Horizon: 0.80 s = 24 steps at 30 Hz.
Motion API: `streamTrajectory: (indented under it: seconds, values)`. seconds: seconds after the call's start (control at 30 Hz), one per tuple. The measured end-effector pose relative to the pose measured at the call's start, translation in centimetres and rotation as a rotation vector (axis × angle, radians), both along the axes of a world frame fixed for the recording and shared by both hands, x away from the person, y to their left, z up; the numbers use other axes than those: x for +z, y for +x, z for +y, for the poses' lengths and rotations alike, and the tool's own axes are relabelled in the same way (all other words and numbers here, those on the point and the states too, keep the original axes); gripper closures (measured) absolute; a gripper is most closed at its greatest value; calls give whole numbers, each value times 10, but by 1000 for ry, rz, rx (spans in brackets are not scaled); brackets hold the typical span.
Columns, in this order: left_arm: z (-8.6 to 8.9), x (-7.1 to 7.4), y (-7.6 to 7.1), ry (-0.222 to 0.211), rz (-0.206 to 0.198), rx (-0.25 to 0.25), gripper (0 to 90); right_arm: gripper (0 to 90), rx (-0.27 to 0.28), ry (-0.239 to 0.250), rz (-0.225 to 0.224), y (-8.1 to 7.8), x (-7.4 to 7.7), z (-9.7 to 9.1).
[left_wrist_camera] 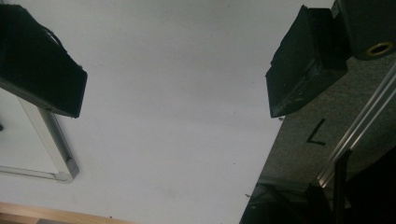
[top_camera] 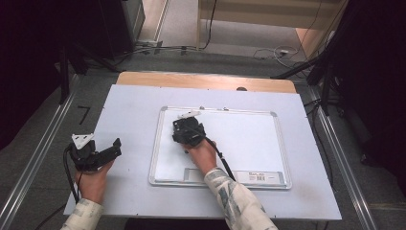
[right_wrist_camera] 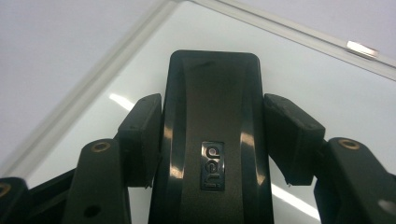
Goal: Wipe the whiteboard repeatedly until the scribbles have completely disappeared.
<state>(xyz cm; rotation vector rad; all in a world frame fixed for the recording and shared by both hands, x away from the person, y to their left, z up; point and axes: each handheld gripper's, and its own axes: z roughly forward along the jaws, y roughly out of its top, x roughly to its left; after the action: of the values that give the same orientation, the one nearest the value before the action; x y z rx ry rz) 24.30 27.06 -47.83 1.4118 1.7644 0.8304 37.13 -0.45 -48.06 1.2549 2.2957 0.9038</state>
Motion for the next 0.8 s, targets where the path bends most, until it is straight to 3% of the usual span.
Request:
streamTrajectory:
  seconds: [0.07,0.2,0.5,0.8]
  values:
    - [0,0,0,2,1,2,59,387,-36,7,5,10,1,-15]
    - [0,0,1,1,5,0,59,387,-75,16,3,23,0,-22]
    - [1,-1,2,0,6,-3,59,387,-90,5,-5,36,1,-11]
    - [0,0,3,-1,2,-9,59,387,-55,10,-11,38,0,15]
